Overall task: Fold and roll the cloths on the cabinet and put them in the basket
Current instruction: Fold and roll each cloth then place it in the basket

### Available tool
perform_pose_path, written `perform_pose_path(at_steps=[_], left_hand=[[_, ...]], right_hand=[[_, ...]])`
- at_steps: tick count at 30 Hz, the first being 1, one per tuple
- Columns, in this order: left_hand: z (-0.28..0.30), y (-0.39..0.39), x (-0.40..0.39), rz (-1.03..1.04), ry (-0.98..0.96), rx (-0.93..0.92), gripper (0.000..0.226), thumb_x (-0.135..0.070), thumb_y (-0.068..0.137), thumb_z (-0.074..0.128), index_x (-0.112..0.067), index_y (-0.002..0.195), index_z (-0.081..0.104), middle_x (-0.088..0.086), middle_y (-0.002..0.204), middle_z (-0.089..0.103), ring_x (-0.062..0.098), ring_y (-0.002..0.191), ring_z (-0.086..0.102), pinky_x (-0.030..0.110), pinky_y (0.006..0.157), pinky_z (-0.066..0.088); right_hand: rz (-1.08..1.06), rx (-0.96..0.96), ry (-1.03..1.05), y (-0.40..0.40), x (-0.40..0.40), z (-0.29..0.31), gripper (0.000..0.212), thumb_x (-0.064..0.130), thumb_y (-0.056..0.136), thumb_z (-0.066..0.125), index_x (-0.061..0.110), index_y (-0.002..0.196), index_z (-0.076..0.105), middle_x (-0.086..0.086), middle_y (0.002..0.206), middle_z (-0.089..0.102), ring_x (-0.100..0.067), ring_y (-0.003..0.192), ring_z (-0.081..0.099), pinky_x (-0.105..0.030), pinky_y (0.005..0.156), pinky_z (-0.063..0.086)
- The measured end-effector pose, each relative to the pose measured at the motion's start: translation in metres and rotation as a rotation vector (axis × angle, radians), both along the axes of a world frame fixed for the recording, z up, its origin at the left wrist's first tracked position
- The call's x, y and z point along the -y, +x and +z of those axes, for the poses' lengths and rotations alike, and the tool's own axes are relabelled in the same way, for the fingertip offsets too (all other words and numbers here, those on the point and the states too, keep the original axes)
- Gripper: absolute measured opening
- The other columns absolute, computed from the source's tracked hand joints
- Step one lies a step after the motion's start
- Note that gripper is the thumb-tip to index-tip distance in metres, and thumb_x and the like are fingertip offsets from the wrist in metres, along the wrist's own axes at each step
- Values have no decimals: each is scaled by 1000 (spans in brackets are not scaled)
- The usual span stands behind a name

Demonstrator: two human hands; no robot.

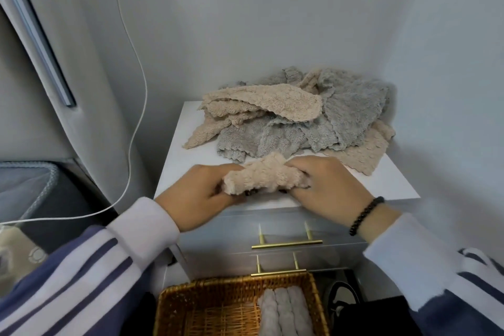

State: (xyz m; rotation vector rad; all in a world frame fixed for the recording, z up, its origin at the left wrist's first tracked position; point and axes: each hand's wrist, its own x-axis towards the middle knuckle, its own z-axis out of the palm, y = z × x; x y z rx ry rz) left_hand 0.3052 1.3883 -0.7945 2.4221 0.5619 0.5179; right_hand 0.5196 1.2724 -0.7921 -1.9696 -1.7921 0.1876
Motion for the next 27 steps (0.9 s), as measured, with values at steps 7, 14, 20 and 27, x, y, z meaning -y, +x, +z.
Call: perform_pose_path(at_steps=[7, 14, 20, 27], left_hand=[[35, 2, -20, 185, 430, 509, 28, 6, 71, 79, -7, 96, 73, 5, 115, 67, 17, 112, 62, 36, 98, 48], [-30, -27, -9, -51, 454, 15, 59, 2, 59, 80, -24, 106, 54, -4, 131, 58, 17, 117, 58, 35, 85, 55], [-50, -45, 7, -19, 461, -70, 57, -12, 71, 67, -20, 123, 44, 0, 125, 62, 16, 116, 57, 27, 97, 46], [-49, -43, 6, 58, 403, -32, 49, -39, 83, 45, -26, 130, 40, -3, 127, 60, 17, 107, 62, 27, 85, 50]], right_hand=[[1, 285, 772, -24, -22, 27, 40, -8, 68, 55, 4, 103, 71, -8, 102, 71, -23, 103, 64, -35, 93, 47], [331, 361, 246, -18, -3, -25, 49, -6, 56, 70, 10, 102, 73, -4, 107, 72, -19, 107, 65, -39, 99, 47], [337, 265, 220, -21, 6, -31, 50, 10, 58, 71, 14, 108, 72, 3, 110, 71, -11, 104, 64, -29, 94, 49], [291, 412, 168, -14, 7, -20, 34, 31, 71, 48, 15, 89, 73, 4, 79, 72, -16, 66, 65, -30, 74, 53]])
